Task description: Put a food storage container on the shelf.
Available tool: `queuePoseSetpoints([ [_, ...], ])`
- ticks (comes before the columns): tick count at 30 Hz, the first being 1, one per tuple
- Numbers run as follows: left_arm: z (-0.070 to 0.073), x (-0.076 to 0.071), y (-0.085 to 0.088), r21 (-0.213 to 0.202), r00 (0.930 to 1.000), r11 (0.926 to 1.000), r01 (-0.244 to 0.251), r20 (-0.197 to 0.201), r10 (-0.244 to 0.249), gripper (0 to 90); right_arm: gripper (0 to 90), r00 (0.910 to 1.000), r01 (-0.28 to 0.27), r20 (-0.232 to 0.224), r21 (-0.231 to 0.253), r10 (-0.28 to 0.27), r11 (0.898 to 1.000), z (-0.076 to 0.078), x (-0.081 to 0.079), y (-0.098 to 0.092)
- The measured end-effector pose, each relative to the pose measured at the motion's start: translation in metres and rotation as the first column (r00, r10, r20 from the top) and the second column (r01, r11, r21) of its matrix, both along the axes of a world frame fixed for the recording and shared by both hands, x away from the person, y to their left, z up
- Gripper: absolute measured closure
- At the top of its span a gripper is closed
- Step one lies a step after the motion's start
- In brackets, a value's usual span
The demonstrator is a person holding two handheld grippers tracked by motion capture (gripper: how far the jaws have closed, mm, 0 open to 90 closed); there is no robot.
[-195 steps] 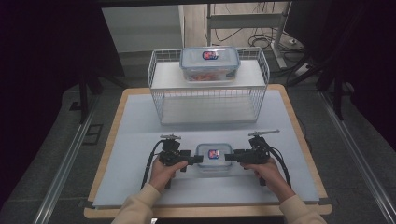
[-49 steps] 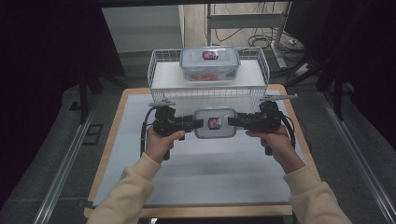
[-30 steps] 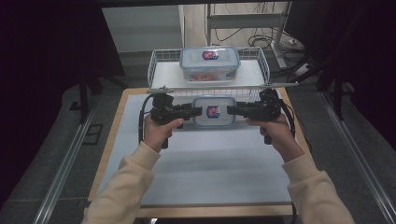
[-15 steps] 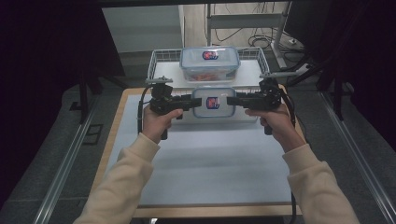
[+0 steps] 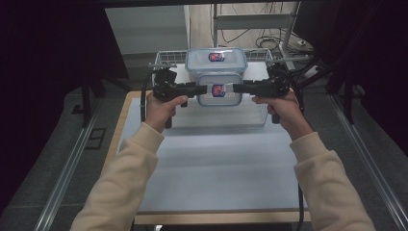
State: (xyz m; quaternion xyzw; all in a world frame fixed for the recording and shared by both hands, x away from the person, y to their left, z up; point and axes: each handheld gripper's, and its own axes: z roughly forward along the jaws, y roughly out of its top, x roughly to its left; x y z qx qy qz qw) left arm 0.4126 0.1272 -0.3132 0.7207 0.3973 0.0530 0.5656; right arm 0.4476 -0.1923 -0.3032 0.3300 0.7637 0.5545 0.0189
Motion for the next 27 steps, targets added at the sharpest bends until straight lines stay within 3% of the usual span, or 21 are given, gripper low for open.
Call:
queuePoseSetpoints([
  [14, 0.012, 0.022, 0.003, -0.006, 0.9999, 1.0000, -0.007, 0.010, 0.007, 51.3, 52.5, 0.9998, -0.004, 0.017, -0.006, 0.004, 1.000, 0.016, 0.023, 0.004],
  [27, 0.041, 0.049, 0.005, 0.007, 0.9994, 0.9999, -0.013, 0.032, 0.013, 50.6, 52.5, 0.9996, 0.018, 0.020, 0.011, -0.018, 1.000, 0.040, 0.046, 0.007],
])
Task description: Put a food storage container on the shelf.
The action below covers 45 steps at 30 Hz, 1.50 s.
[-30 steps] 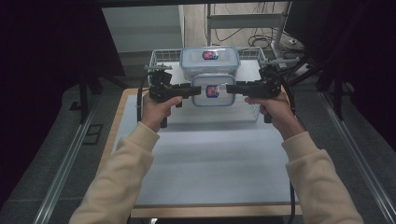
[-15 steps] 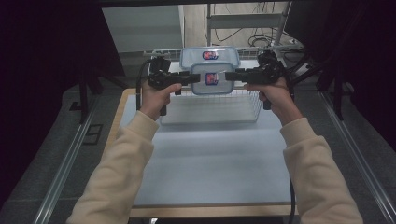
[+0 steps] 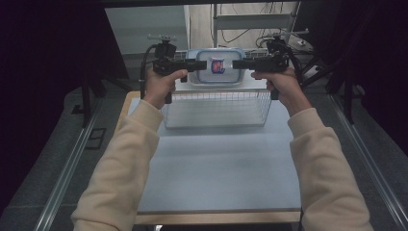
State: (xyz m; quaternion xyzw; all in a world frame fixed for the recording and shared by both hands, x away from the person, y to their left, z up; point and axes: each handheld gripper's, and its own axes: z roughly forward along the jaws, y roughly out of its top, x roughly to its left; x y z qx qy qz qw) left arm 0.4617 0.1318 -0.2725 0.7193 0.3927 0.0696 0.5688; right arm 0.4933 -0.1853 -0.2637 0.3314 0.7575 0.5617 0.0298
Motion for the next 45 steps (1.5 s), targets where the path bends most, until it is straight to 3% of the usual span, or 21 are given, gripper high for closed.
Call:
queuePoseSetpoints([
  [5, 0.006, 0.014, 0.003, -0.013, 0.9999, 0.9998, -0.013, -0.010, 0.013, 50.6, 52.0, 1.0000, 0.007, 0.001, -0.007, -0.007, 1.000, 0.011, 0.015, 0.005],
  [17, 0.014, 0.046, 0.009, -0.031, 0.9989, 0.9991, -0.029, -0.036, 0.028, 51.0, 51.4, 0.9992, 0.012, -0.038, 0.009, -0.011, 1.000, 0.020, 0.055, 0.012],
  [20, 0.012, 0.053, 0.009, -0.025, 0.9984, 0.9992, -0.031, -0.048, 0.030, 50.9, 51.4, 0.9990, 0.019, -0.042, 0.008, -0.019, 1.000, 0.020, 0.061, 0.013],
  [23, 0.008, 0.057, 0.009, -0.024, 0.9976, 0.9988, -0.043, -0.056, 0.041, 50.8, 51.3, 0.9970, 0.022, -0.074, 0.015, -0.021, 1.000, 0.014, 0.067, 0.013],
  [24, 0.007, 0.058, 0.009, -0.043, 0.9970, 0.9978, -0.051, -0.060, 0.048, 50.8, 51.3, 0.9961, 0.024, -0.086, 0.020, -0.022, 1.000, 0.012, 0.069, 0.012],
  [27, 0.005, 0.061, 0.011, -0.073, 0.9956, 0.9953, -0.064, -0.073, 0.058, 50.9, 51.5, 0.9940, 0.036, -0.105, 0.060, -0.030, 0.998, 0.009, 0.074, 0.012],
  [32, 0.003, 0.065, 0.011, -0.117, 0.9926, 0.9900, -0.079, -0.102, 0.067, 49.9, 50.2, 0.9926, 0.065, -0.107, 0.068, -0.057, 0.996, 0.008, 0.074, 0.013],
  [37, -0.003, 0.070, 0.007, -0.105, 0.9911, 0.9912, -0.080, -0.115, 0.068, 45.1, 45.3, 0.9891, 0.105, -0.110, 0.069, -0.097, 0.992, 0.003, 0.073, 0.017],
  [39, -0.006, 0.074, 0.007, -0.124, 0.9898, 0.9897, -0.072, -0.131, 0.056, 42.1, 44.3, 0.9859, 0.122, -0.125, 0.076, -0.112, 0.990, 0.000, 0.075, 0.016],
  [41, -0.008, 0.075, 0.007, -0.132, 0.9878, 0.9863, -0.099, -0.133, 0.081, 40.7, 45.1, 0.9836, 0.142, -0.124, 0.086, -0.131, 0.986, -0.002, 0.076, 0.014],
  [45, -0.012, 0.078, 0.010, -0.151, 0.9866, 0.9828, -0.105, -0.140, 0.084, 36.8, 43.6, 0.9808, 0.154, -0.135, 0.096, -0.141, 0.983, -0.006, 0.076, 0.011],
])
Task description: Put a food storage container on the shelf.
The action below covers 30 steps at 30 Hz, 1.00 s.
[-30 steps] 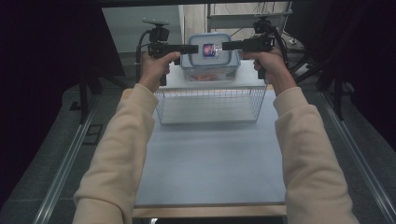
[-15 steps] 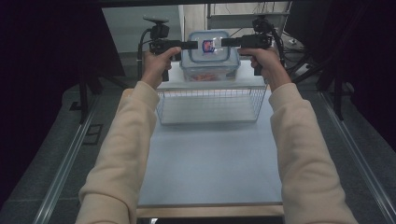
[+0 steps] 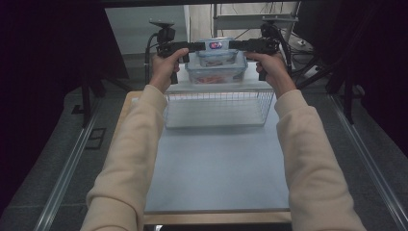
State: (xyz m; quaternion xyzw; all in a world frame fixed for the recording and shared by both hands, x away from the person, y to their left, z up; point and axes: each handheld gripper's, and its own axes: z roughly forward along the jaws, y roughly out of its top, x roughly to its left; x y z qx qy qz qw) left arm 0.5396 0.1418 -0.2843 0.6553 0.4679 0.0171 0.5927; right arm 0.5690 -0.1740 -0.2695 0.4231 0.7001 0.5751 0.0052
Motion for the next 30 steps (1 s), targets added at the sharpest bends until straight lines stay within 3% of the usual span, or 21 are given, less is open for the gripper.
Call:
queuePoseSetpoints([
  [5, 0.003, -0.008, 0.004, 0.009, 0.9997, 0.9999, -0.009, 0.022, 0.009, 32.0, 41.3, 0.9991, 0.036, 0.021, 0.004, -0.036, 0.999, 0.002, -0.006, -0.007],
  [11, 0.008, -0.036, 0.013, 0.034, 0.9970, 0.9991, -0.024, 0.074, 0.021, 35.0, 41.2, 0.9976, 0.044, 0.054, 0.012, -0.044, 0.999, 0.006, -0.023, -0.023],
  [14, 0.008, -0.052, 0.013, 0.039, 0.9961, 0.9991, -0.013, 0.088, 0.010, 43.7, 40.6, 0.9972, 0.046, 0.059, 0.004, -0.046, 0.999, 0.006, -0.034, -0.030],
  [18, 0.002, -0.064, 0.004, 0.100, 0.9964, 0.9945, 0.031, 0.075, -0.039, 67.1, 39.7, 0.9975, 0.052, 0.047, 0.002, -0.052, 0.999, 0.001, -0.045, -0.037],
  [22, -0.002, -0.064, -0.010, 0.130, 0.9939, 0.9880, 0.084, 0.061, -0.092, 84.4, 39.5, 0.9979, 0.052, 0.037, 0.006, -0.052, 0.999, -0.004, -0.053, -0.039],
  [27, -0.008, -0.054, -0.022, 0.157, 0.9947, 0.9839, 0.085, 0.045, -0.093, 88.8, 39.5, 0.9981, 0.038, 0.048, 0.002, -0.038, 0.999, -0.001, -0.057, -0.039],
  [30, -0.012, -0.047, -0.023, 0.147, 0.9956, 0.9857, 0.083, 0.033, -0.088, 90.0, 39.5, 0.9987, 0.011, 0.050, 0.012, -0.012, 1.000, 0.000, -0.057, -0.039],
])
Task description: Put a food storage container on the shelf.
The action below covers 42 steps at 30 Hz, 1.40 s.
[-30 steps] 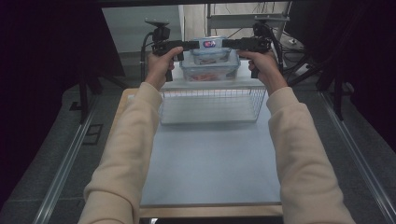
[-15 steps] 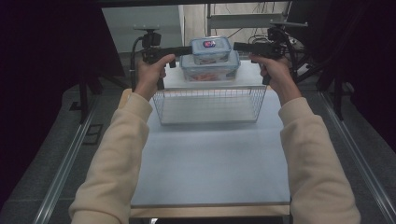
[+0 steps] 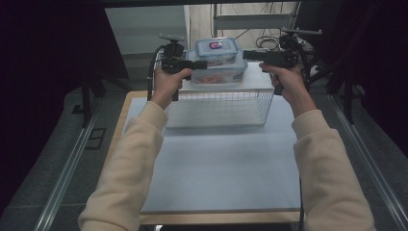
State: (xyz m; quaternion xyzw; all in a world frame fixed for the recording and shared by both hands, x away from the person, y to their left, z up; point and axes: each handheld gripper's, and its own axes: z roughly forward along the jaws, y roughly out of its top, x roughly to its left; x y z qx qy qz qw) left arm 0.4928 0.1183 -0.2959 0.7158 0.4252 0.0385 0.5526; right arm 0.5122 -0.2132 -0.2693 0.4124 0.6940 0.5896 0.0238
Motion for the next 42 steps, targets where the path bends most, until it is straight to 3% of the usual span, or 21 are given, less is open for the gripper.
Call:
queuePoseSetpoints([
  [9, -0.003, 0.010, 0.003, -0.016, 0.9998, 0.9997, -0.016, -0.009, 0.016, 89.8, 40.6, 0.9995, -0.032, -0.003, -0.024, 0.032, 0.999, -0.002, -0.001, 0.004],
  [17, -0.004, 0.001, 0.003, -0.029, 0.9999, 0.9995, 0.012, -0.010, -0.013, 90.0, 40.5, 0.9987, -0.050, 0.008, -0.033, 0.050, 0.998, -0.003, -0.009, 0.006],
  [29, -0.011, -0.042, 0.026, -0.042, 0.9993, 0.9985, 0.037, -0.009, -0.037, 90.0, 40.5, 0.9995, -0.030, -0.010, 0.013, 0.030, 0.999, -0.033, -0.027, -0.023],
  [32, -0.020, -0.054, 0.035, -0.054, 0.9992, 0.9978, 0.039, -0.005, -0.039, 90.0, 40.5, 0.9995, -0.025, -0.018, 0.019, 0.026, 0.999, -0.044, -0.034, -0.031],
  [34, -0.029, -0.061, 0.042, -0.088, 0.9993, 0.9956, 0.031, -0.018, -0.033, 90.0, 40.6, 0.9994, -0.027, -0.022, 0.032, 0.028, 0.999, -0.051, -0.038, -0.036],
  [38, -0.049, -0.077, 0.052, -0.144, 0.9995, 0.9893, 0.025, -0.017, -0.028, 90.0, 40.9, 0.9996, -0.028, -0.002, 0.046, 0.028, 0.999, -0.069, -0.053, -0.041],
  [42, -0.069, -0.096, 0.060, -0.165, 0.9998, 0.9861, 0.019, -0.008, -0.021, 89.3, 40.6, 0.9987, -0.050, 0.010, 0.037, 0.049, 0.998, -0.091, -0.070, -0.043],
])
